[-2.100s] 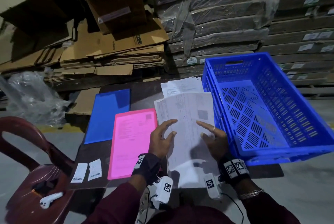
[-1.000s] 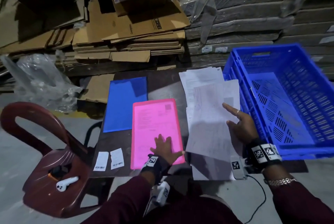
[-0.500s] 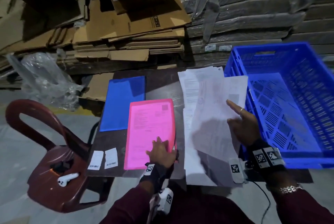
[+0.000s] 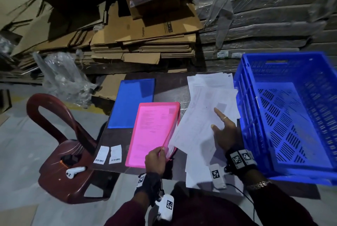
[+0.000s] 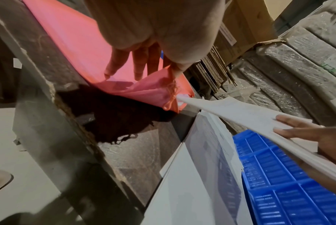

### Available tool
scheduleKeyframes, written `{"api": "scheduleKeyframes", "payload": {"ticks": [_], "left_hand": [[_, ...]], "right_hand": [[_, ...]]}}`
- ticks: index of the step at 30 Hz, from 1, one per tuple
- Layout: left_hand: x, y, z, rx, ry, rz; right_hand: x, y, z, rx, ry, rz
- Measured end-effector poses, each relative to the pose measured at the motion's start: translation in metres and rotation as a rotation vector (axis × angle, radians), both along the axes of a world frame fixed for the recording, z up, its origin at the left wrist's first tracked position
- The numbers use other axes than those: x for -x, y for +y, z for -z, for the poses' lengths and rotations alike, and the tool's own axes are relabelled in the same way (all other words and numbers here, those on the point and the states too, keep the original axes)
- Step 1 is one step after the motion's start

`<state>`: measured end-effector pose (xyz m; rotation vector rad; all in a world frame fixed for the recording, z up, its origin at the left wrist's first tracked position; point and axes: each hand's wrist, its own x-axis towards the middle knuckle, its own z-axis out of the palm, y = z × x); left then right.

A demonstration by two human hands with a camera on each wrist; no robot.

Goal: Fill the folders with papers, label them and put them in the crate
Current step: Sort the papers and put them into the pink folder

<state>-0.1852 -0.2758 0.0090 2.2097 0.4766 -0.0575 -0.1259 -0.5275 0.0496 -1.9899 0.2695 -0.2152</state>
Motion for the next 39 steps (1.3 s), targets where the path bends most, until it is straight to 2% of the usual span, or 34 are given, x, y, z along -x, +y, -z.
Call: {"api": "scheduleKeyframes", "payload": {"ticks": [8,17,22,29,34,39], "left_hand": [[0.002,-0.004,0.003,0.078,0.011,0.04],[-0.002,-0.008,0.015,0.047,0.06,0.026],[-0.003,-0.01,0.011,0.023,0.02,0.0],[-0.003,-0.008,0.009,0.348,0.024,-0.27],[-0.005,-0.006,0.009,0.401,0.049,-0.307],[-0.004,-0.01,0.006,0.36,0.087,-0.271]], "right_hand": [[-0.007,0.001,0.032,-0.047,0.202,-0.122],[-0.021,-0.012,0.056,-0.202,0.322,-0.195],[-0.026,-0.012,0.041,-0.241,0.33,-0.218],[-0.035,-0.011,0.042,-0.335,0.387,-0.223],[-0.038,-0.01,0.042,-0.297,0.372,-0.274],[-0.046,-0.02,0.045,-0.276,0.385,-0.32]]}}
